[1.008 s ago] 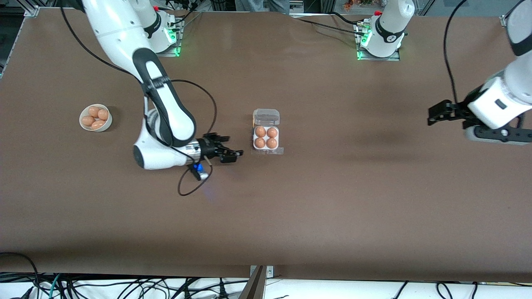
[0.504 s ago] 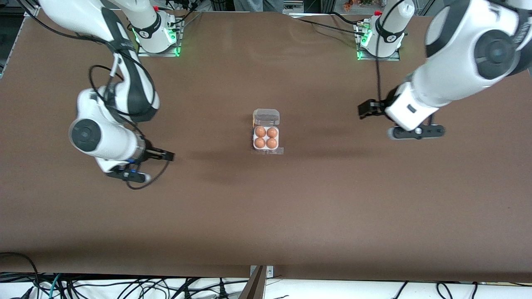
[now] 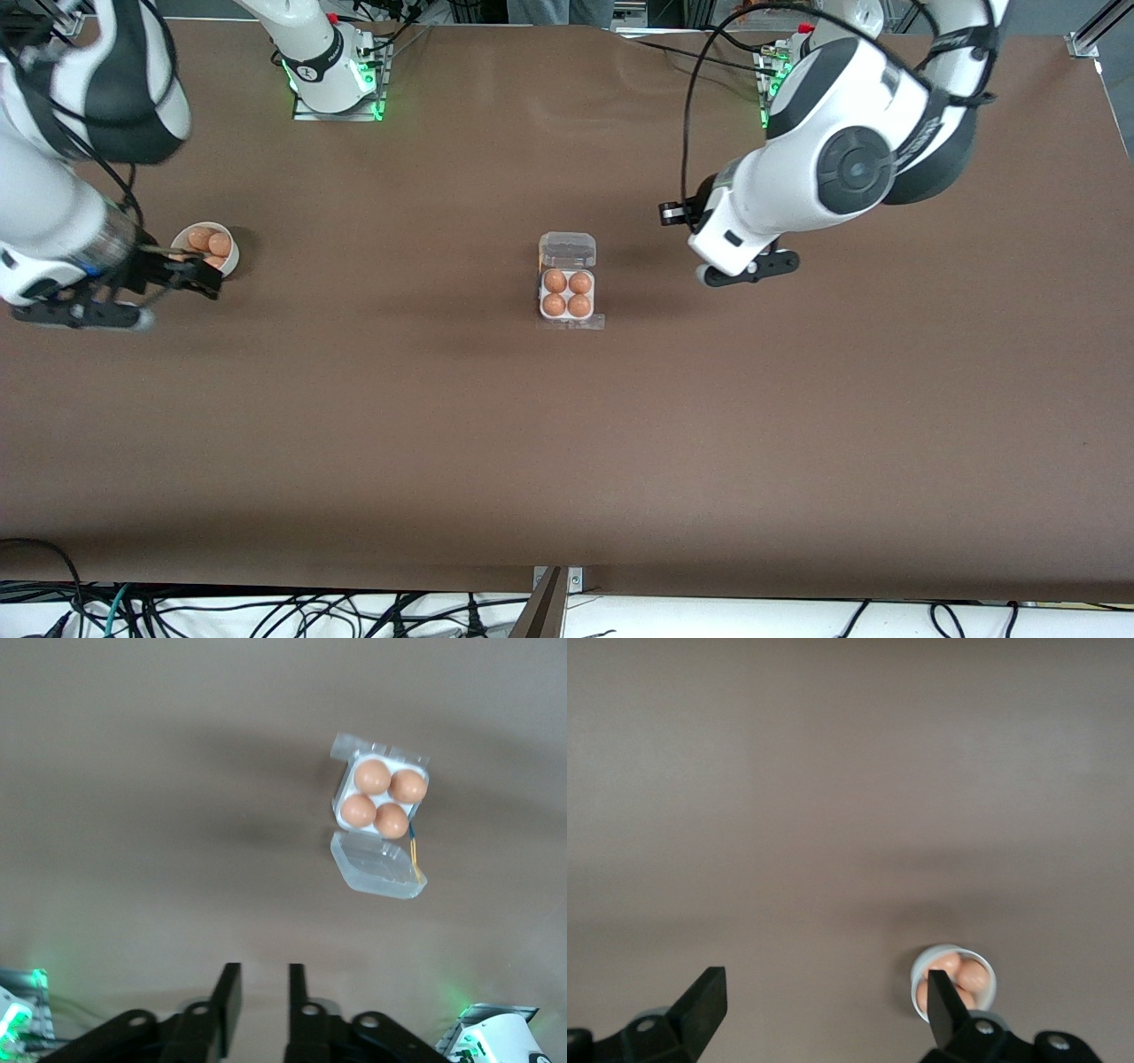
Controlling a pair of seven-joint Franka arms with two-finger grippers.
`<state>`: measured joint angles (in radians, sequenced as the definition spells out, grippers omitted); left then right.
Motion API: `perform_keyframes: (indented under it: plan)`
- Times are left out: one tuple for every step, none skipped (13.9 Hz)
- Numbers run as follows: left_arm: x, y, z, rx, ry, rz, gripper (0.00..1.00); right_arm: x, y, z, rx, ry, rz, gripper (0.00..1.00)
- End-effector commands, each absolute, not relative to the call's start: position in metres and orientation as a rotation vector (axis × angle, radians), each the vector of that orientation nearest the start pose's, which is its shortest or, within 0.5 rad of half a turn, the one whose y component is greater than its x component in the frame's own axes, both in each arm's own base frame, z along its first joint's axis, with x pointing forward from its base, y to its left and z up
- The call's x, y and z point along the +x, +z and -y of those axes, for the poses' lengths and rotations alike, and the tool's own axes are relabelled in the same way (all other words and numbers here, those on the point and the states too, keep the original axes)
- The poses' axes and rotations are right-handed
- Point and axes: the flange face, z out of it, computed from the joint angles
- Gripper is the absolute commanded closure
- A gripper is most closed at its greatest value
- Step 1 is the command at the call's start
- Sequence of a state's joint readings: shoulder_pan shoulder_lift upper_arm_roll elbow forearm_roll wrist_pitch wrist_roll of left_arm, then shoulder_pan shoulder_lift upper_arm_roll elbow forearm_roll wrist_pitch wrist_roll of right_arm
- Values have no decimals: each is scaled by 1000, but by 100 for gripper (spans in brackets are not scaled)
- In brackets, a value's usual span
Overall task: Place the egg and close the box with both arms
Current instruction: 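Bring the left gripper onto the open carton lid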
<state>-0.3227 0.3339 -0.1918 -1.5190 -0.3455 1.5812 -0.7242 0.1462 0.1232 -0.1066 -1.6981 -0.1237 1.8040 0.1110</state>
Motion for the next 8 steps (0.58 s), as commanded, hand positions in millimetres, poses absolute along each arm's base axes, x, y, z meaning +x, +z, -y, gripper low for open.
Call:
perform_keyframes:
  plan:
    - [524, 439, 367, -3141, 837, 466, 87, 585, 573, 11, -3280, -6, -125, 0]
    - [509, 426, 390, -3115, 861, 428, 87, 580, 593, 20, -3273, 26, -160, 0]
    - [498, 410, 409, -3082, 882, 416, 87, 578, 610, 26, -3258, 26, -181, 0]
    - [494, 395, 422, -3059, 906, 421, 88, 577, 618, 30, -3237, 22, -200, 0]
    - [494, 383, 436, -3049, 924, 418, 93, 575, 619, 30, -3230, 22, -202, 0]
    - [490, 369, 448, -3024, 946, 425, 100, 575, 618, 29, -3228, 15, -204, 0]
    - [480, 355, 463, -3005, 963, 397, 100, 579, 614, 26, -3213, -24, -197, 0]
    - [474, 344, 473, -2992, 974, 368, 100, 582, 610, 25, -3208, -95, -187, 0]
